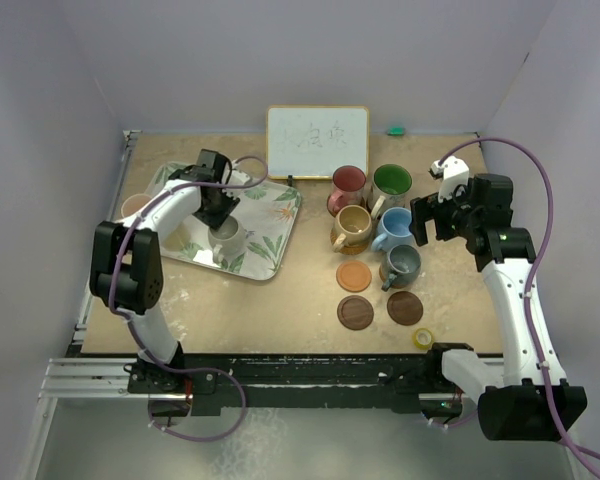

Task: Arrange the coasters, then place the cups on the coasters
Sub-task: Pick up the cup from the tray.

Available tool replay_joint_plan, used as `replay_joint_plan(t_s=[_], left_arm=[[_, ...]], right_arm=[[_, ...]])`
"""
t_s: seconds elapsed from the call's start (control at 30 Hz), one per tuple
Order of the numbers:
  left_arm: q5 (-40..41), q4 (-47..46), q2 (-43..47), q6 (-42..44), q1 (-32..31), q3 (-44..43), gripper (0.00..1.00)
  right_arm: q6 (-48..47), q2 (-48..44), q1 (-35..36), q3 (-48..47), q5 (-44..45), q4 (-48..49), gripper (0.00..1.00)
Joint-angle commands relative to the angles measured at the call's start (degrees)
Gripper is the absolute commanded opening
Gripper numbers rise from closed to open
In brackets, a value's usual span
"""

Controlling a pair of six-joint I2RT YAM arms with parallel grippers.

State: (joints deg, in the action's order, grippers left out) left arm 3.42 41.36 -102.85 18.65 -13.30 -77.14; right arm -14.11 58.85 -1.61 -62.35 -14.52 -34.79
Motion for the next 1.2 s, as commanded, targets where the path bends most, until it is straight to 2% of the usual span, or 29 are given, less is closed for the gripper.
replay_joint_plan(t_s=[0.0,0.13,0.37,0.87,1.03,1.17], left_arm=[[-1.4,-1.6,4.2,-1.9,0.1,-0.6,0.36],[-3.1,-1.6,5.3,-2.6,0.9,0.1,0.4],[-4.6,-2.0,5.5,-2.8,2.5,2.1,0.36],[-7.4,-4.6,5.6,-4.7,2.9,4.4,0.1],[-8.2,-5.0,6.4,-5.3,2.9,3.6,0.04],[-9.2,-4.4,6.8,-5.8,2.7,1.3,0.03]], right_arm=[[-0.1,-0.6,0.1,-0.1,-0.3,1.9,0.98],[-0.2,-0.7,0.0,-0.1,-0.3,1.9,0.98],[-0.1,-0.6,0.1,0.0,-0.3,1.9,0.98],[0.4,0.2,0.2,-2.2,-2.2,0.4,0.98],[0.0,1.3,1.9,-4.4,-3.1,-0.8,0.98],[1.9,2.5,4.3,-6.6,-6.6,2.2,0.98]])
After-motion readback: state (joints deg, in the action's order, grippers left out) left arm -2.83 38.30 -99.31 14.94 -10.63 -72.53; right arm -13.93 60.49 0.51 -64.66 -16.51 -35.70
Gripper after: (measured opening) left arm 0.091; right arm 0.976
